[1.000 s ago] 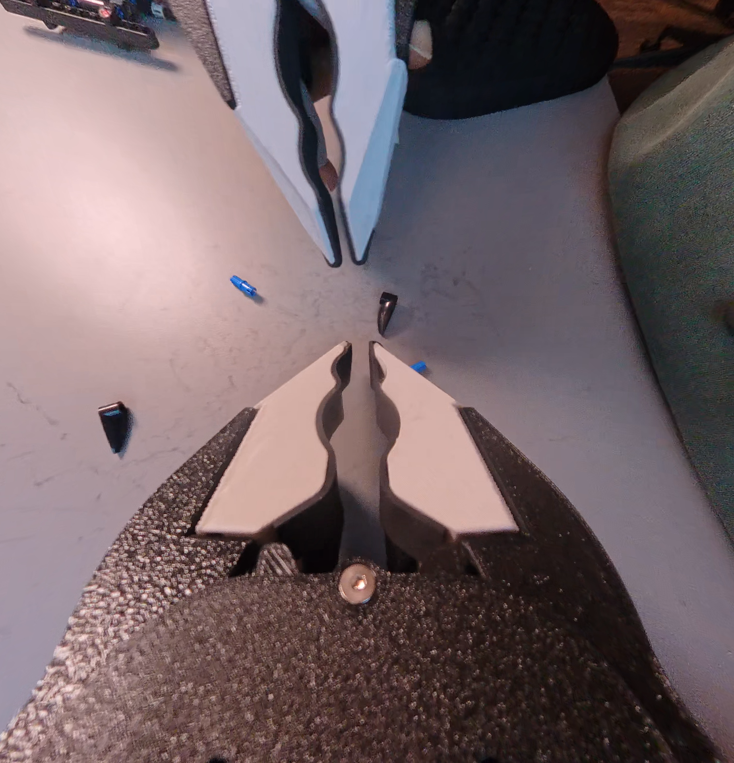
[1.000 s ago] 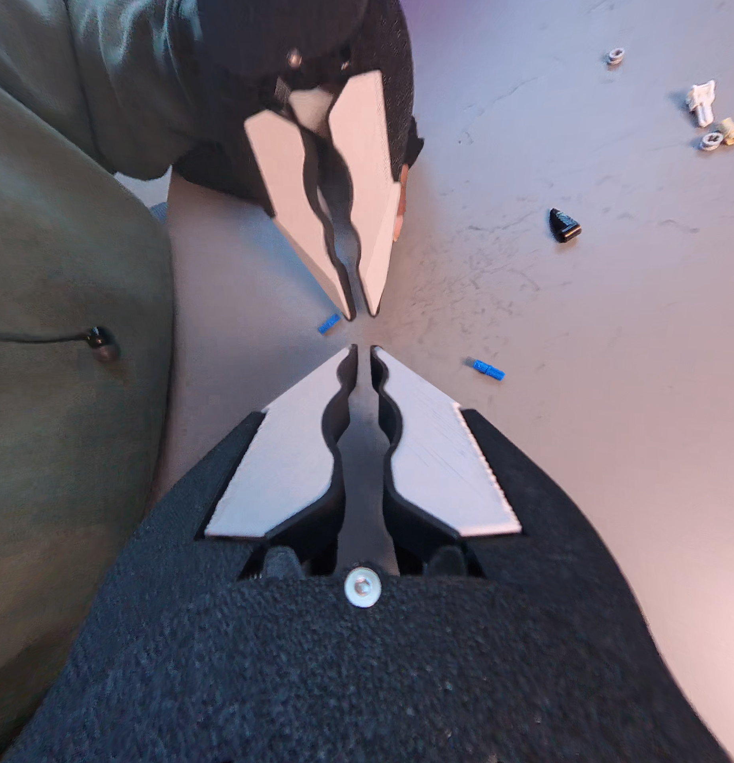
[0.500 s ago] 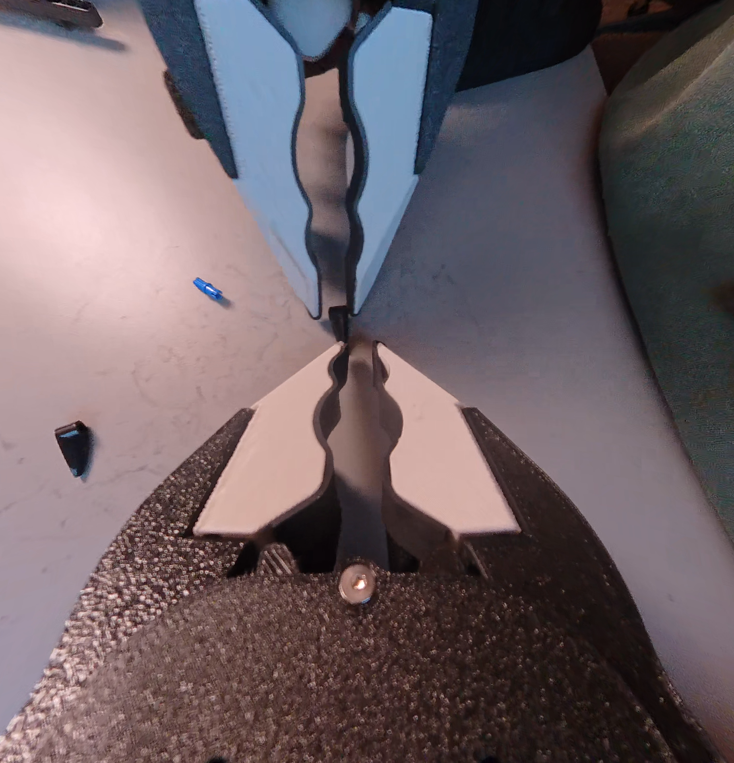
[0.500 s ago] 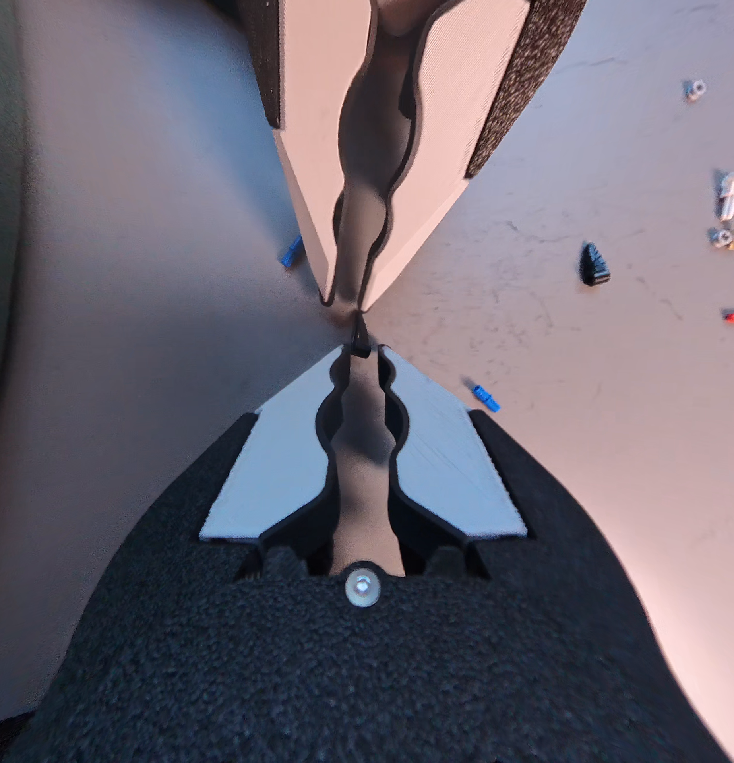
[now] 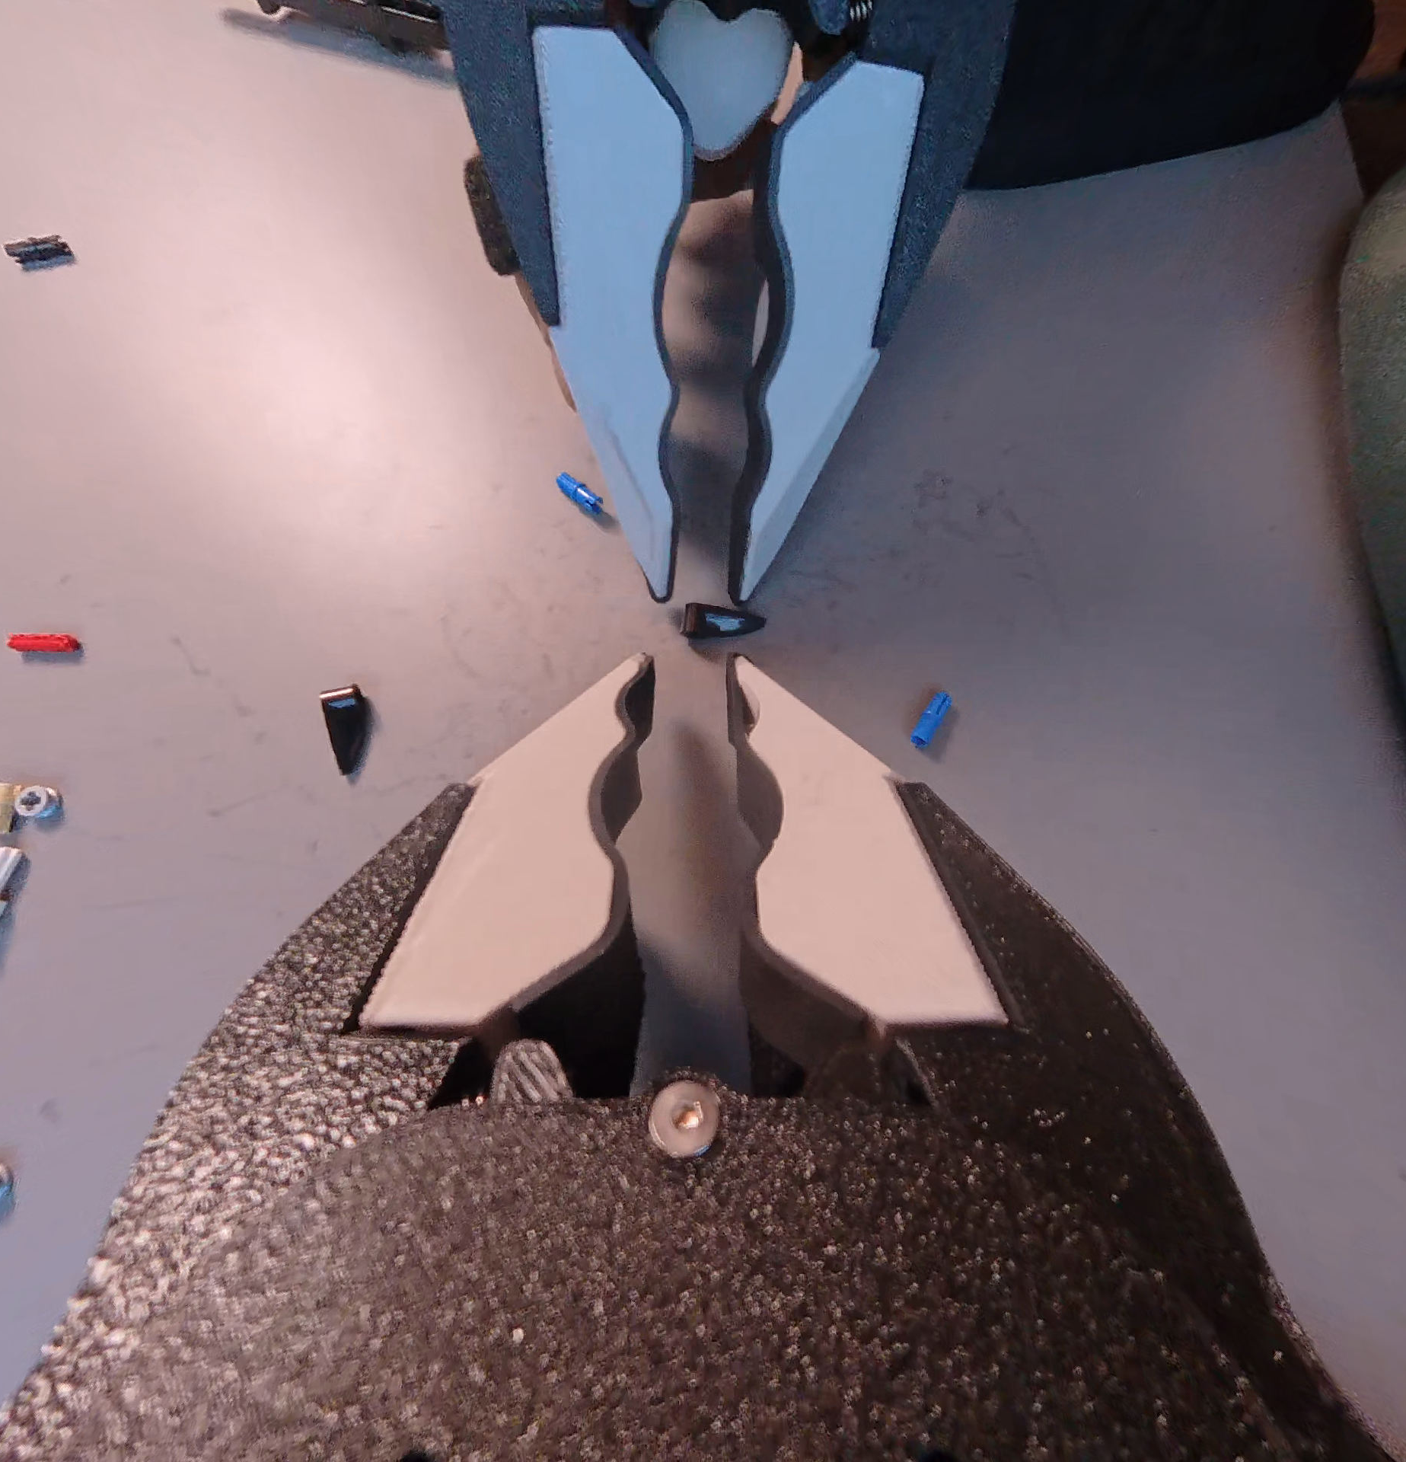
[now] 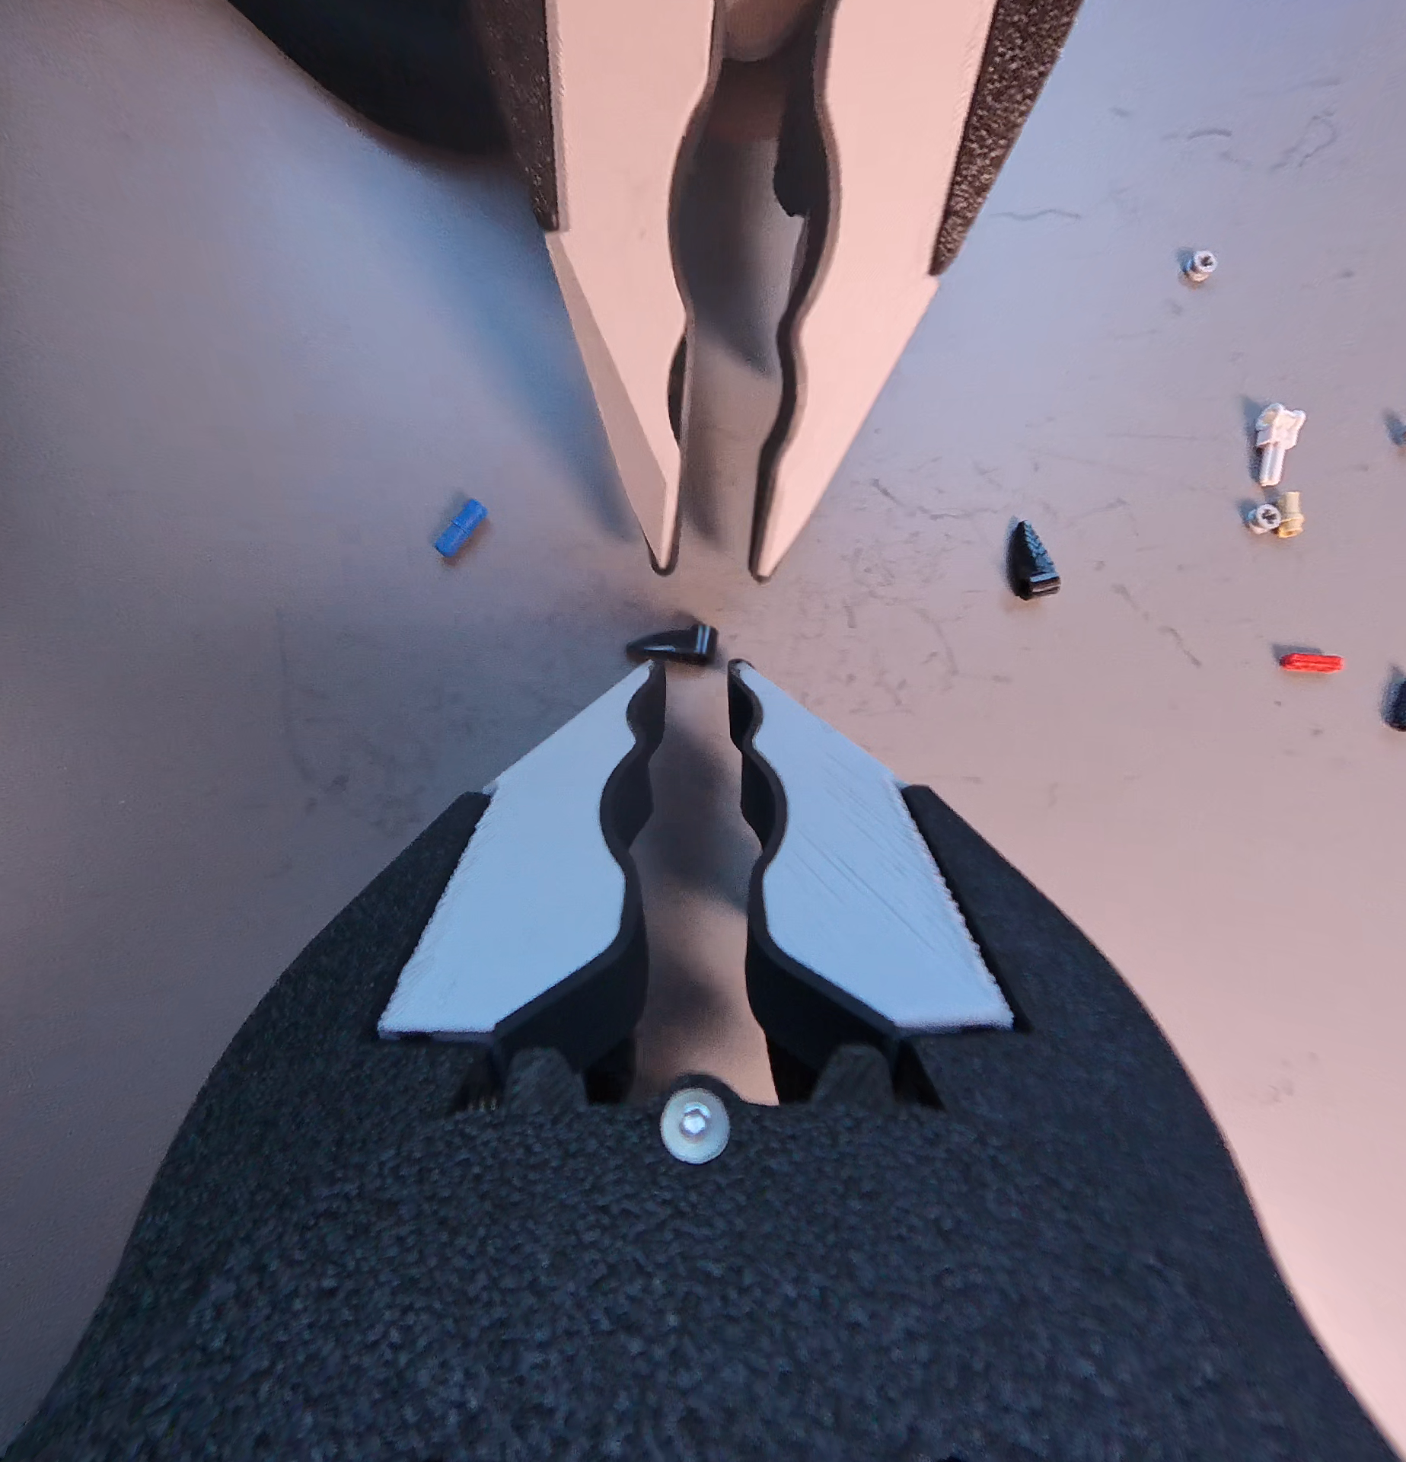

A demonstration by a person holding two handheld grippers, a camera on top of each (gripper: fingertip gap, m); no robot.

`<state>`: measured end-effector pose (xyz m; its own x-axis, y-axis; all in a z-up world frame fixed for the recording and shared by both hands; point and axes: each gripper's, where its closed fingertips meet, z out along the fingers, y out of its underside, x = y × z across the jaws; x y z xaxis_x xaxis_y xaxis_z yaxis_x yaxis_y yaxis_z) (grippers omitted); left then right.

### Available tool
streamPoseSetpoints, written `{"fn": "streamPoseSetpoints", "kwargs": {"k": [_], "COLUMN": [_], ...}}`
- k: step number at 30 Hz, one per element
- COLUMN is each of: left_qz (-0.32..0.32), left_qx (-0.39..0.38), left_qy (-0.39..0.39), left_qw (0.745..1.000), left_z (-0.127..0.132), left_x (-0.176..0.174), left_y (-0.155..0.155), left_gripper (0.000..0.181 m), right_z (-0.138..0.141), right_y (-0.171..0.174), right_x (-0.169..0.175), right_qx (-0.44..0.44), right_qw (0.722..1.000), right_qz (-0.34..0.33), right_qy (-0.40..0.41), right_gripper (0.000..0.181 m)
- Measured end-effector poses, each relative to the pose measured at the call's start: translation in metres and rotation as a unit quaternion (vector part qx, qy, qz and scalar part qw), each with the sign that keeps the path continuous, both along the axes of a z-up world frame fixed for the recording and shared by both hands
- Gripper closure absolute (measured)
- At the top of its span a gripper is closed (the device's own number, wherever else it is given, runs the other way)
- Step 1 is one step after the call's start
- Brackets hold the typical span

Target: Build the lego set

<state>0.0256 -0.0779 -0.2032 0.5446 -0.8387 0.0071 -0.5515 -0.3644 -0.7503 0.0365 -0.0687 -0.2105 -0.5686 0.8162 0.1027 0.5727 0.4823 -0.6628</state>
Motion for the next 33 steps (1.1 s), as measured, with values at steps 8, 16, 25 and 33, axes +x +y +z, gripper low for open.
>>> {"fn": "streamPoseSetpoints", "kwargs": {"k": [8, 16, 25, 33], "left_qz": [-0.010, -0.109, -0.092, -0.101], "left_qx": [0.001, -0.054, -0.058, -0.060], "left_qy": [-0.005, -0.016, -0.031, -0.090], "left_qw": [1.000, 0.992, 0.994, 0.989], "left_z": [0.004, 0.006, 0.007, 0.026], "left_x": [0.000, 0.007, 0.004, 0.023], "left_y": [-0.002, -0.047, -0.044, -0.046], "left_gripper": [0.167, 0.168, 0.168, 0.168], "right_z": [0.015, 0.002, -0.001, 0.029], "right_y": [-0.012, -0.064, -0.055, -0.050], "right_x": [0.003, 0.012, 0.005, 0.007], "right_qx": [-0.022, -0.082, -0.023, 0.012], "right_qw": [0.999, 0.992, 0.996, 0.998], "right_qz": [-0.013, -0.092, -0.080, -0.029], "right_qy": [0.021, -0.041, -0.029, 0.060], "right_gripper": [0.169, 0.162, 0.178, 0.178]}}
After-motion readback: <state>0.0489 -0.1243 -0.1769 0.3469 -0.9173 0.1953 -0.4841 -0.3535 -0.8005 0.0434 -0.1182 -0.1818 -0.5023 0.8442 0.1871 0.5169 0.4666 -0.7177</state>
